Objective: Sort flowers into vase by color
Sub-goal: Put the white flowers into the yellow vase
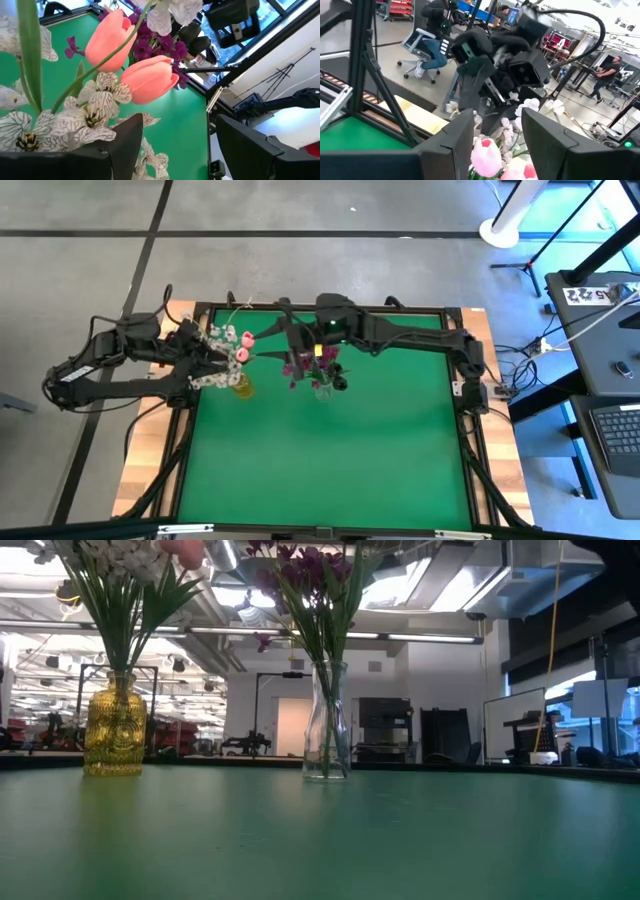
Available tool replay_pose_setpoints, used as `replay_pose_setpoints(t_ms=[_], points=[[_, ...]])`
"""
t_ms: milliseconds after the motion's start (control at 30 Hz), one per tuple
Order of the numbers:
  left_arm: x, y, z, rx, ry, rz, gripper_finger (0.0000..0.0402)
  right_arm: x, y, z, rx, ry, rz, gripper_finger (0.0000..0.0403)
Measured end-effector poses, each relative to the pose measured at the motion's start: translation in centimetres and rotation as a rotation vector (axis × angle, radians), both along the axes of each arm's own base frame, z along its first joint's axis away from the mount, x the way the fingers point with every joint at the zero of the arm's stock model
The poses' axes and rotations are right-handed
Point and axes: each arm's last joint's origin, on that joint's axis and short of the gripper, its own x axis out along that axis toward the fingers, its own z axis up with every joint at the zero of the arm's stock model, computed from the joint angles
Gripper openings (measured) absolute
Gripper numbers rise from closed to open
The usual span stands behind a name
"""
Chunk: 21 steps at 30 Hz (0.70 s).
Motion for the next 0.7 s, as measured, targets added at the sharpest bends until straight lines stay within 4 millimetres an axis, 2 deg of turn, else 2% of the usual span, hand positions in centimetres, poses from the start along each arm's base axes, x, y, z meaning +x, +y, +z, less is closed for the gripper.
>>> replay_pose_setpoints(t_ms=[333, 700], points=[[0.1, 0.0, 0.3, 0.016, -0.029, -0.024, 0.0245, 2.8, -0.7, -1.4, -0.022, -0.013, -0.017, 0.0166], [0.1, 0.0, 0.3, 0.037, -0.038, -0.03, 0.0245, 3.8, -2.1, -2.1, 0.017, -0.022, -0.041, 0.0166]])
